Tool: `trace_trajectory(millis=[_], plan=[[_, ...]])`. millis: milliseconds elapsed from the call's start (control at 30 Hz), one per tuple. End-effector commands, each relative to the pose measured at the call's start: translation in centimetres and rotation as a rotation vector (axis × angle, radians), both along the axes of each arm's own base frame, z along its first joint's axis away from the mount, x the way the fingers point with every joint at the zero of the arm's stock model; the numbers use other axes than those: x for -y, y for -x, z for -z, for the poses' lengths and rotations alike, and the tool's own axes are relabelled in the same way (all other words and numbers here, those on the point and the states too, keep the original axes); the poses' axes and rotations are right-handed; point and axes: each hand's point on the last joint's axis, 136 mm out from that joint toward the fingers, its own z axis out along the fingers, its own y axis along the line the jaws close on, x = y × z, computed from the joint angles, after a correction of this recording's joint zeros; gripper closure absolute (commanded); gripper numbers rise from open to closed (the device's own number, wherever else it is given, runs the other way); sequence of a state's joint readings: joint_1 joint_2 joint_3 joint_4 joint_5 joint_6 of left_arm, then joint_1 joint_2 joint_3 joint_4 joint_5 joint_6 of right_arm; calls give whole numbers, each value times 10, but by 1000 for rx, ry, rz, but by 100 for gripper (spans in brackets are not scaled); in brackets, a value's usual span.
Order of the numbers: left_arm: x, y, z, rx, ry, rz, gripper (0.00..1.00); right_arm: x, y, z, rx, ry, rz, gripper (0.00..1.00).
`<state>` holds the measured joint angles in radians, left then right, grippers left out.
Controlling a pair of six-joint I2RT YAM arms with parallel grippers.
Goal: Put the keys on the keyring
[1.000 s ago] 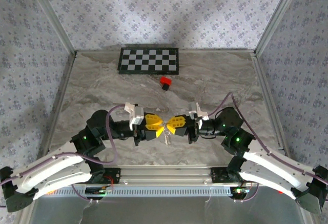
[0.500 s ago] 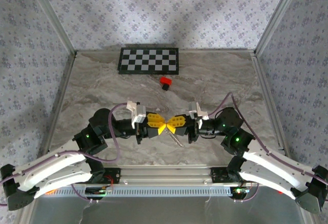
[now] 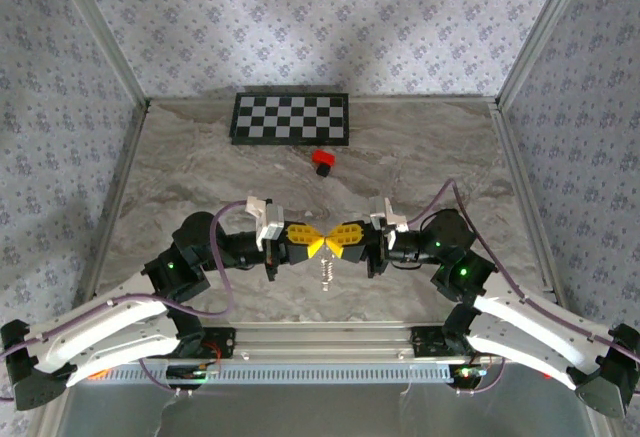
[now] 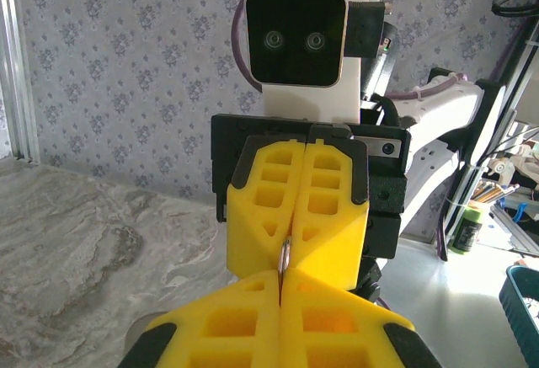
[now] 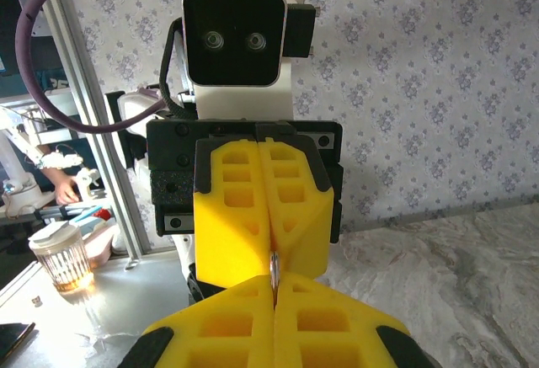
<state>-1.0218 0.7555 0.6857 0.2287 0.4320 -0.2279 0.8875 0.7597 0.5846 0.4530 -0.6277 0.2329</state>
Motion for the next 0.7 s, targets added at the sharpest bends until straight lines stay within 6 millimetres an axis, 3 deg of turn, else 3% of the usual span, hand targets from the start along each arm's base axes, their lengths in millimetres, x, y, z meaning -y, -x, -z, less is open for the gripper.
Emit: trace_trajectory(millis=[0, 100, 333, 533, 667], plan=[[-3, 2, -25, 46, 55, -7, 100, 3, 0, -5, 9, -24, 6, 100], [-4, 2, -23, 61, 35, -11, 100, 3, 0, -2, 5, -5, 11, 98], [-6, 2, -16, 116, -59, -21, 100, 13, -9, 16, 2, 145, 109, 57], [-7, 5, -6, 150, -189, 0, 100, 34, -10, 34, 64, 346, 193, 55], [-7, 4, 4, 149, -281, 16, 100, 34, -11, 32, 68, 380, 195, 57]])
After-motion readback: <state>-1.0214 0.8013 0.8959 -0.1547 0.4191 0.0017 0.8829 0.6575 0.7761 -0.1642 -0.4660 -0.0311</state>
